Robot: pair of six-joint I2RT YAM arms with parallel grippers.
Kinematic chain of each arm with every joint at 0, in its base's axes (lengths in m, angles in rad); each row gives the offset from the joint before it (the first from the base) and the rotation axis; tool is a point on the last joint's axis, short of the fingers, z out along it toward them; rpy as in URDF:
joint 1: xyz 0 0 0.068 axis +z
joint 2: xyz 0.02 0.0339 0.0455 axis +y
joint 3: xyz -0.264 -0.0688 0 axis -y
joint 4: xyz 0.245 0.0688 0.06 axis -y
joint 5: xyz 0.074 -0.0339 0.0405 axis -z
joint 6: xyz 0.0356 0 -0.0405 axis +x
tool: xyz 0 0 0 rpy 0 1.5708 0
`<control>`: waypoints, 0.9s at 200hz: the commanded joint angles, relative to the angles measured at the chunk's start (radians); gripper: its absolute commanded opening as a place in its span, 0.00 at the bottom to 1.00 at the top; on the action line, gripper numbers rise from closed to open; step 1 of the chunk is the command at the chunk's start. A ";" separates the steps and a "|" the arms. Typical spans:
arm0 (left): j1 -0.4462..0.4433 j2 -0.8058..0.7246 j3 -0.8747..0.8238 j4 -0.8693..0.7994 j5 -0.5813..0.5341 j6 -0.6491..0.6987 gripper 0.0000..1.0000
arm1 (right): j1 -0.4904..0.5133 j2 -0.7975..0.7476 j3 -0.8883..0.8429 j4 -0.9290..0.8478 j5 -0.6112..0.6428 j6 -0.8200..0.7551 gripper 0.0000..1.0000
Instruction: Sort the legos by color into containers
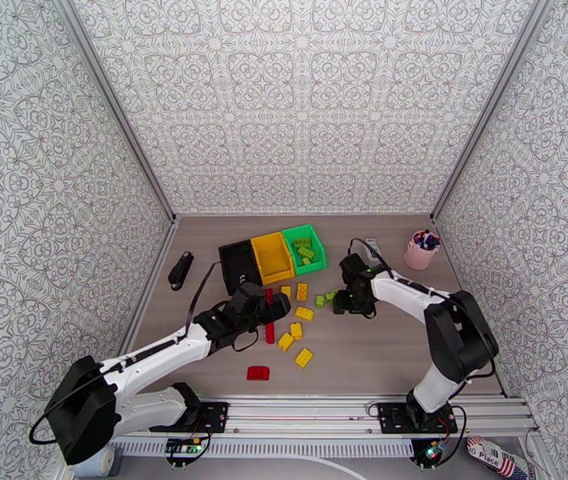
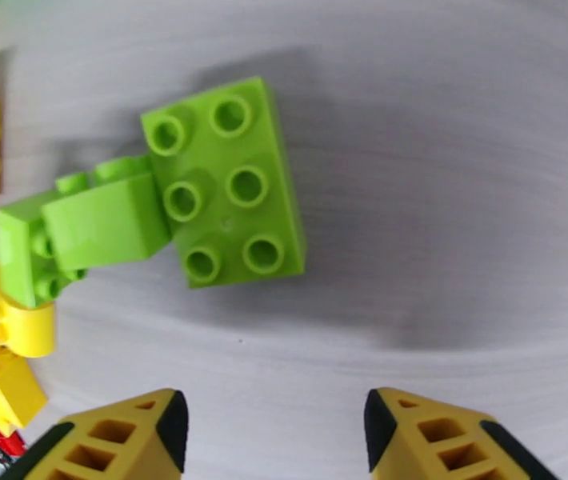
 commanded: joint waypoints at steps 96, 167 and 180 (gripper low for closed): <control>-0.009 0.002 -0.007 0.026 -0.017 -0.023 0.99 | -0.008 0.202 0.219 0.009 0.079 -0.054 0.59; 0.001 0.029 0.030 0.027 0.001 -0.002 0.99 | -0.045 0.180 0.226 0.020 0.019 -0.049 0.35; 0.009 0.043 0.051 0.030 0.015 0.014 0.99 | -0.056 0.159 0.213 0.022 0.010 -0.044 0.32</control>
